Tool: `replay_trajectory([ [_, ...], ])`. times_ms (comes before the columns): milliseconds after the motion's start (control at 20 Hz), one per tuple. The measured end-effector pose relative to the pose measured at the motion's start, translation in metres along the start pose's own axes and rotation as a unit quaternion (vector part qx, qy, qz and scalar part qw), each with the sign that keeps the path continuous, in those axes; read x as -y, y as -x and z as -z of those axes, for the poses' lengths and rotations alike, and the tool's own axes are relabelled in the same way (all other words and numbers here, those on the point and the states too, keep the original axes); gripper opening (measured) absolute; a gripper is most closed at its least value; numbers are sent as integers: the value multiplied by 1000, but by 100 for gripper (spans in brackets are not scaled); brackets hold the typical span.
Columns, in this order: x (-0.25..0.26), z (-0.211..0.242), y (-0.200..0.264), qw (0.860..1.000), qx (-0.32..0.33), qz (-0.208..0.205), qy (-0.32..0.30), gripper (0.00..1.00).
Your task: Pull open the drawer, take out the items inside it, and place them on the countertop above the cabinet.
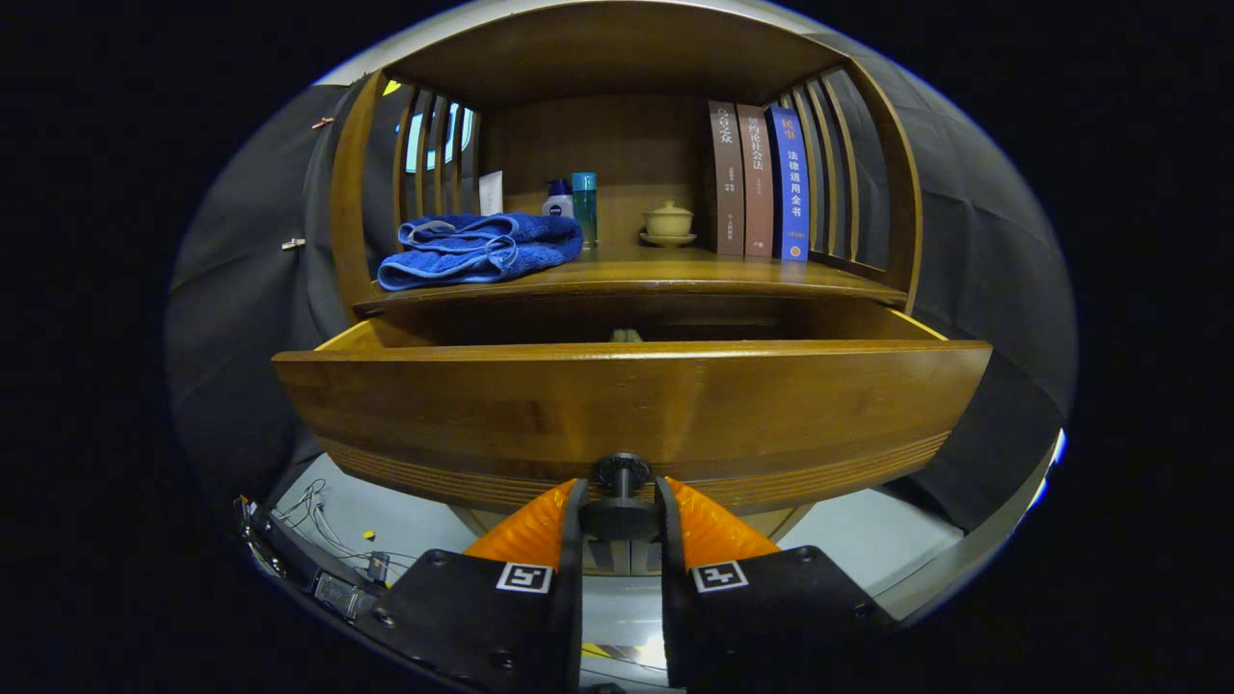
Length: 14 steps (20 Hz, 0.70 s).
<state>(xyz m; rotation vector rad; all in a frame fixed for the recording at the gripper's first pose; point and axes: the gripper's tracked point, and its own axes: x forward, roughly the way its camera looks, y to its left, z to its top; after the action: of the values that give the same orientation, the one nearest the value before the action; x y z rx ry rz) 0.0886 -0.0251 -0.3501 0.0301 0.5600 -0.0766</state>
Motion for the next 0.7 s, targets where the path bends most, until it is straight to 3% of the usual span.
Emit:
replay_trajectory([
  [700,-1,42,68,999,-40,1,-13,38],
])
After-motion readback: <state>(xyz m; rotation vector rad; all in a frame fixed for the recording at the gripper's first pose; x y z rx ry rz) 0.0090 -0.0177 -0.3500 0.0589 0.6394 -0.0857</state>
